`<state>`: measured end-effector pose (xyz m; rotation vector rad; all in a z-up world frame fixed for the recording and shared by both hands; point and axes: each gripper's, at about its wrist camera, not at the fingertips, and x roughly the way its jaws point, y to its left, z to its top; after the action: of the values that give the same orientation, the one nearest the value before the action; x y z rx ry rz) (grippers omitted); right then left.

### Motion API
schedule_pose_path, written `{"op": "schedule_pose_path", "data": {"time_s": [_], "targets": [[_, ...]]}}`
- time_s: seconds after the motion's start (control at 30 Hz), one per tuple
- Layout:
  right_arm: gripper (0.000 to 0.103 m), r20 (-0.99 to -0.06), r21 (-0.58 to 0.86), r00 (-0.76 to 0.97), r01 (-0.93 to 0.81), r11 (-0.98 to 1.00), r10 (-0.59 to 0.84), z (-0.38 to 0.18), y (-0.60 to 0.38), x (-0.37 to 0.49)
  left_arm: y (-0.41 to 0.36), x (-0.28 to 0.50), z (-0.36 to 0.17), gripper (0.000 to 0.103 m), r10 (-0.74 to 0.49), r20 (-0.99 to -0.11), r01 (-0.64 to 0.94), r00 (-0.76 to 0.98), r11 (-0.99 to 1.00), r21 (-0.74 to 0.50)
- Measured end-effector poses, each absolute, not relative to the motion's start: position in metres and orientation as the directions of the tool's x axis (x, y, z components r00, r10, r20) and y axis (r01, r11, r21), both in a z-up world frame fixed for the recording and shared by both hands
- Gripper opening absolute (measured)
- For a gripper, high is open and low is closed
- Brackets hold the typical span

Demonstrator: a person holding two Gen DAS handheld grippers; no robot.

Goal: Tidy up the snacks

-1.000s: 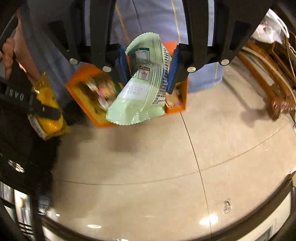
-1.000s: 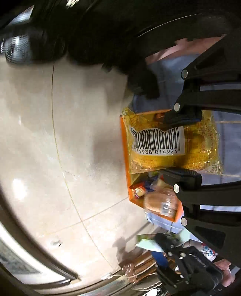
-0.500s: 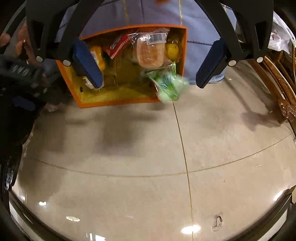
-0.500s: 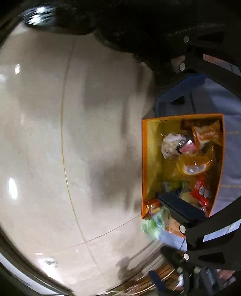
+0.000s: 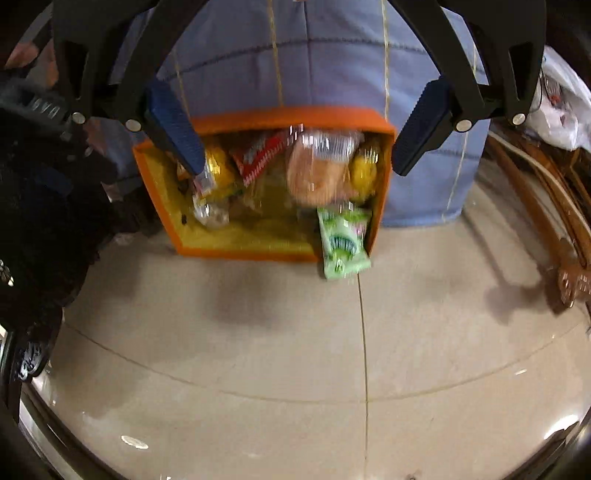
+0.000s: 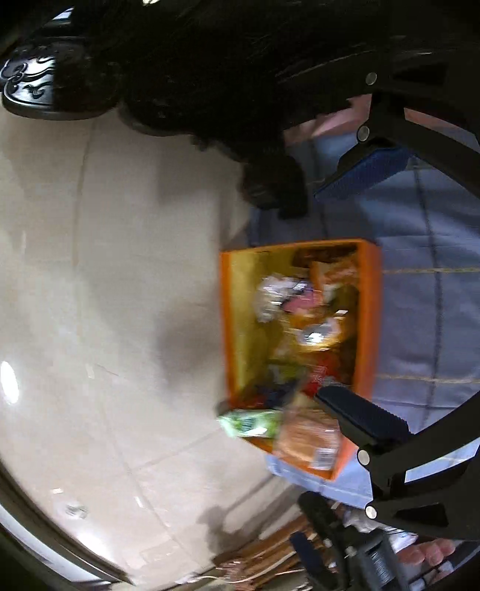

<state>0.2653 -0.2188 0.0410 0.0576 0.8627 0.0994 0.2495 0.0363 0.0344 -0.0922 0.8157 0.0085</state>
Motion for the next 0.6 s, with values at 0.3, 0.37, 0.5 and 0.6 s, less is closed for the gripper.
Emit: {"op": "schedule_pose_path", "data": {"time_s": [0.3,0.37,0.5,0.6], "targets": [[0.099,-0.767,0.047,0.633,-0.107,0.993,0.105,0.066,-0.202,0.184,0.028,0.139,0.068,0.099,0.006,-0.711,-0.095,0.703,0.992,-0.086],[0.099,-0.770,0.028,0.632,-0.107,0.994,0.090,0.075,-0.202,0.162,0.025,0.119,0.079,0.099,-0.019,-0.704,-0.077,0.710,0.992,-0.104],[0.099,-0.764,0.008,0.643,-0.088,0.996,0.063,0.089,-0.207,0.130,0.015,0.087,0.093,0.099,-0.031,-0.695,-0.047,0.718,0.995,-0.092],[0.099,-0.765,0.026,0.641,-0.077,0.997,0.070,0.093,-0.210,0.109,0.006,0.070,0.098,0.099,-0.024,-0.694,-0.029,0.720,0.998,-0.064]]}}
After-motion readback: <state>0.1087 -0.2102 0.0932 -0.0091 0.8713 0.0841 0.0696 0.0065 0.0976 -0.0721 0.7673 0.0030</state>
